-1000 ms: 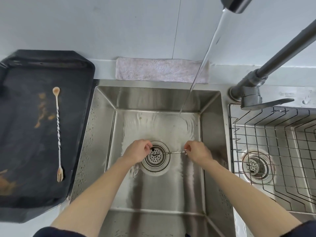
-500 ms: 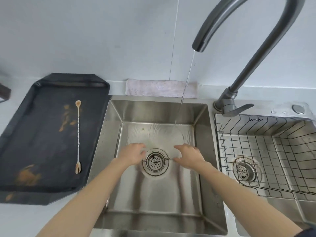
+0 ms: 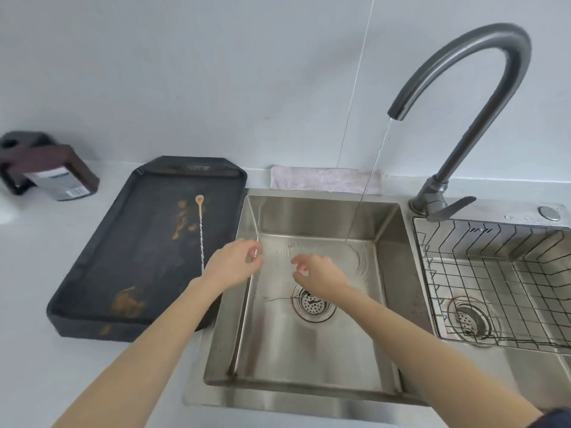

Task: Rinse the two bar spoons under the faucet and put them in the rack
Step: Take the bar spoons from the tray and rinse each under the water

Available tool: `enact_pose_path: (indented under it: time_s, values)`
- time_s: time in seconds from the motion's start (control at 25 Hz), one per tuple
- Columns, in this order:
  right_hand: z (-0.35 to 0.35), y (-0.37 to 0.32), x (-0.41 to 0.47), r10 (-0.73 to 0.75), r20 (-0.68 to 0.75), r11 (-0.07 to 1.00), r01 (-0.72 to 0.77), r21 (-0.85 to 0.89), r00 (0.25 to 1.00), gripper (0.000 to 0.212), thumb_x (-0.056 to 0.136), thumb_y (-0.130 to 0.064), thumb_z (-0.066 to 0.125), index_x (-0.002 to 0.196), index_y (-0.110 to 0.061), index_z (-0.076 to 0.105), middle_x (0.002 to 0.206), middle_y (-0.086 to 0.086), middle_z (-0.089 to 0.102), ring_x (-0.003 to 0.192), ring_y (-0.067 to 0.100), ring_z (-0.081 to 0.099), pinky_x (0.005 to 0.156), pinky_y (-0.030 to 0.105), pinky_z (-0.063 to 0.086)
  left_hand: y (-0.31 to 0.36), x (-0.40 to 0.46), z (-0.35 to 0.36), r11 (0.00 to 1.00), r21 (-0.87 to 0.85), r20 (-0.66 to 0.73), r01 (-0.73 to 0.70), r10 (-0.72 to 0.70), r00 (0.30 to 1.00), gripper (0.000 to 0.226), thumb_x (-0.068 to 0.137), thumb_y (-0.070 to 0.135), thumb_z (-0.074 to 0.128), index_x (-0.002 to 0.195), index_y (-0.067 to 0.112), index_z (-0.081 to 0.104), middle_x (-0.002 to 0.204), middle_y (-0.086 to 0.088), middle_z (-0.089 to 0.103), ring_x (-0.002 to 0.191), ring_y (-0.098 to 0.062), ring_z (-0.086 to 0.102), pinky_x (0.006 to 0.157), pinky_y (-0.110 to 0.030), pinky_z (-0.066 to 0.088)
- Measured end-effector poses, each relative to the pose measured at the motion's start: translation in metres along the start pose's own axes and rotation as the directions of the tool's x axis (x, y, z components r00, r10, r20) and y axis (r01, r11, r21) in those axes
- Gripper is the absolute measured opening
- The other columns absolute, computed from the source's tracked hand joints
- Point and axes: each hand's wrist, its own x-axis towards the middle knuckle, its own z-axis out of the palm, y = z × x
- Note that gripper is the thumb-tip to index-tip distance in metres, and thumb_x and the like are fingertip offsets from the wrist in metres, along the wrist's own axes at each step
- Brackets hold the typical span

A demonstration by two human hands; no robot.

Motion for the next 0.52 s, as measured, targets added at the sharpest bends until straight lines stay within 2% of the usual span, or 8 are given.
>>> enact_pose_path:
  time_s: [0.16,0.28,0.44,0.52]
  values:
    - [0.015,-0.043,0.006,-0.042,-0.033,0.997,0.044,0.058,0.999,0.036,0.09,-0.015,0.045,0.123,-0.016,0.056,0.116,0.005,0.066,0.11,0.025,0.058,0.094,0.037,0.048,-0.038,-0.007,-0.022,0.999,0.025,-0.064,0.038,-0.036,0.997,0.028,0.089,0.025,0.046,0.114,0.015,0.055,0.102,-0.002,0.059,0.091,-0.019,0.058,0.084,-0.036,0.048]
    - [0.024,-0.069,0.016,-0.055,-0.063,0.992,0.061,0.11,0.997,0.035,0.09,-0.014,0.043,0.121,-0.013,0.059,0.115,0.007,0.067,0.11,0.026,0.058,0.092,0.032,0.046,-0.062,-0.006,-0.03,0.99,0.008,-0.074,0.143,-0.142,0.987,0.028,0.09,0.024,0.048,0.113,0.01,0.052,0.104,-0.007,0.06,0.091,-0.023,0.059,0.085,-0.037,0.05]
    - [0.034,-0.099,0.031,-0.053,-0.07,0.982,0.065,0.175,0.996,0.035,0.09,-0.01,0.042,0.119,-0.01,0.062,0.119,0.011,0.066,0.113,0.027,0.057,0.097,0.032,0.045,-0.083,-0.005,-0.029,0.954,0.026,-0.025,0.297,-0.297,0.955,0.029,0.088,0.037,0.051,0.101,0.011,0.049,0.104,-0.009,0.061,0.088,-0.024,0.058,0.076,-0.035,0.047]
    - [0.04,-0.111,0.038,-0.045,-0.049,0.977,0.055,0.206,0.998,0.034,0.091,-0.008,0.042,0.119,-0.008,0.061,0.122,0.012,0.065,0.116,0.026,0.056,0.101,0.031,0.043,-0.092,-0.006,-0.022,0.935,0.044,0.001,0.352,-0.353,0.936,0.035,0.086,0.044,0.051,0.099,0.012,0.049,0.1,-0.006,0.059,0.093,-0.026,0.059,0.075,-0.034,0.045]
